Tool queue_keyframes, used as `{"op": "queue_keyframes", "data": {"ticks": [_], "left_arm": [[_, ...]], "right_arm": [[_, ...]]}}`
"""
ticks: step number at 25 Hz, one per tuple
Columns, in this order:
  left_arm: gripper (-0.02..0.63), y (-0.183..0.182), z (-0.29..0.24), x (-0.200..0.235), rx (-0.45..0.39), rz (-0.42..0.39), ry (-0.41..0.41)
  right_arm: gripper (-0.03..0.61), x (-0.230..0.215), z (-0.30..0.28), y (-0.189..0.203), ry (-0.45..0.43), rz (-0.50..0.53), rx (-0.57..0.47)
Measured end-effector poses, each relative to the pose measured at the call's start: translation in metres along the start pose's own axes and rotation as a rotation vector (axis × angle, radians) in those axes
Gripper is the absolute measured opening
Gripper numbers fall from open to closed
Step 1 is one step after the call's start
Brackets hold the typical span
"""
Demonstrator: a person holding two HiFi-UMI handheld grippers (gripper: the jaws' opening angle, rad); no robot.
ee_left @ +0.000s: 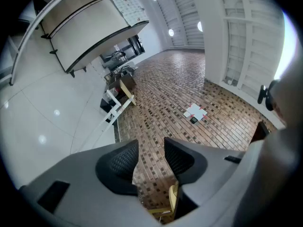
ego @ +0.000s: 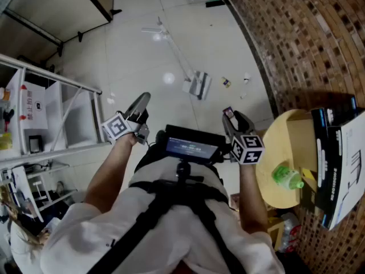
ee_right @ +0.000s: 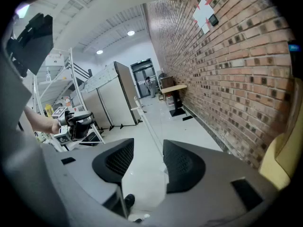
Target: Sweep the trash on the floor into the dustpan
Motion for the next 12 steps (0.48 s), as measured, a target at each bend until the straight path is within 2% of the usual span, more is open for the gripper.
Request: {"op": "queue_keyframes", "data": {"ticks": [4, 8, 9, 12], "left_arm": [[0.153, -0.009, -0.014, 0.001, -0.013, 0.001, 0.005], [0.153, -0.029, -0.024, 0.016, -0.033, 0.017, -0.014], [0.153, -0.035, -0.029, 0.022, -0.035, 0.019, -0.030], [0.153, -0.051, -0.038, 0.052, -0.010, 0.003, -0.175]], "right_arm": [[0.207, -0.008, -0.014, -0.009, 0.021, 0.012, -0.004], [0.207, 0.004, -0.038, -0.026, 0.005, 0.041, 0.009], [0.207, 0.007, -0.045, -0.032, -0.001, 0.050, 0.014], [0.207, 0.018, -0.068, -0.049, -0.008, 0.070, 0.027]]}}
Point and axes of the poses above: the fingertips, and each gripper's own axes: z backward along the fingers, x to its left, y out of its underside, the point moved 7 cm from there along z, backward along the fingers, and after that the axes turned 3 degrees about x, right-handed, at the moved point
